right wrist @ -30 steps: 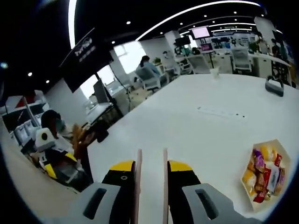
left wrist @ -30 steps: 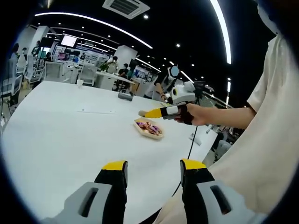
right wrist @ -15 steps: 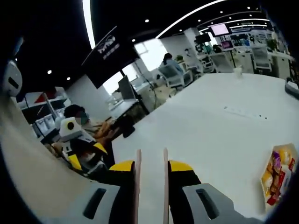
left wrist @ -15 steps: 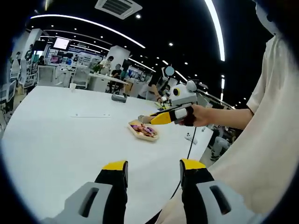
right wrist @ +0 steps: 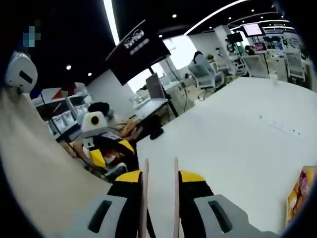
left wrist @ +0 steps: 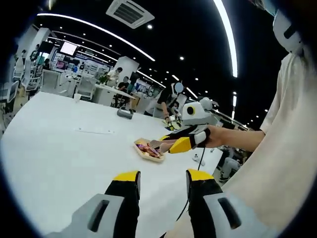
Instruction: Place the target food into the container with the food tongs after gripping and lifting it, then release it inside without dropping or visibly crushing the food.
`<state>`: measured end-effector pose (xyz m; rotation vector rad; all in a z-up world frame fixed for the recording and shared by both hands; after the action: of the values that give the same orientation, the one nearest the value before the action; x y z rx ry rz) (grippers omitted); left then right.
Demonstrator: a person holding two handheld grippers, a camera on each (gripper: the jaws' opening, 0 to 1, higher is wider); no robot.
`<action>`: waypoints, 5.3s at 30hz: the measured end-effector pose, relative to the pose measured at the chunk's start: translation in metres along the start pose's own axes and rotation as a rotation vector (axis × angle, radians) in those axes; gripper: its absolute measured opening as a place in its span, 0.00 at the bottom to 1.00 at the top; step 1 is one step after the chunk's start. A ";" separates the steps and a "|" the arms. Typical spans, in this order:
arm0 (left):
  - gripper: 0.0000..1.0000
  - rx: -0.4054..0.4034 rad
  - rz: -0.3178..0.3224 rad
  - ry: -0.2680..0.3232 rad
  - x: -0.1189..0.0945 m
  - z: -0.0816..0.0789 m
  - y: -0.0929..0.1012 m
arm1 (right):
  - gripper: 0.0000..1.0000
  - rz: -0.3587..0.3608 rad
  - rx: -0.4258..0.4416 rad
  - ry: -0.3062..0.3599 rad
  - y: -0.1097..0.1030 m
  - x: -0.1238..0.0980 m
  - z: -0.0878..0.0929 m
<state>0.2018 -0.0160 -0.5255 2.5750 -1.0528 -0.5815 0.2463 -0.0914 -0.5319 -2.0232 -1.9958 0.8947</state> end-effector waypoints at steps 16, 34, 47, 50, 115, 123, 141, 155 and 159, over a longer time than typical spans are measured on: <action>0.28 0.042 0.042 0.003 -0.001 -0.002 0.011 | 0.28 -0.165 -0.054 -0.112 -0.032 0.015 0.000; 0.16 0.062 0.093 0.010 -0.008 -0.003 0.024 | 0.29 -0.250 -0.126 -0.212 -0.052 0.032 0.002; 0.09 0.112 0.137 -0.010 -0.008 0.001 0.034 | 0.29 -0.281 -0.162 -0.252 -0.061 0.037 0.003; 0.08 0.128 0.138 -0.010 -0.008 0.001 0.035 | 0.29 -0.287 -0.169 -0.264 -0.062 0.039 0.004; 0.00 0.185 0.190 -0.021 -0.004 -0.001 0.049 | 0.33 -0.307 -0.238 -0.266 -0.060 0.036 0.012; 0.00 0.188 0.190 0.006 -0.009 -0.006 0.049 | 0.33 -0.315 -0.260 -0.273 -0.060 0.037 0.013; 0.00 0.184 0.183 0.000 -0.017 -0.005 0.044 | 0.30 -0.253 -0.268 -0.310 -0.049 0.021 0.020; 0.00 0.172 0.183 -0.011 -0.023 -0.002 0.039 | 0.25 -0.218 -0.267 -0.309 -0.042 0.009 0.023; 0.00 0.174 0.179 -0.018 -0.026 -0.001 0.037 | 0.23 -0.203 -0.264 -0.303 -0.039 0.003 0.024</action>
<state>0.1628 -0.0226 -0.5027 2.5860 -1.3785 -0.4886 0.2004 -0.0917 -0.5321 -1.8488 -2.5514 0.9871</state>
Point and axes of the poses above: the point that each gripper's makers call its tool centre point, and the gripper's own axes: x roughly forward along the fingers, y roughly to its right, z roughly out of its underside, the point moved 1 cm from there along -x, roughly backward along the fingers, and after that the axes turned 9 degrees about -z, right-handed, at the moved point
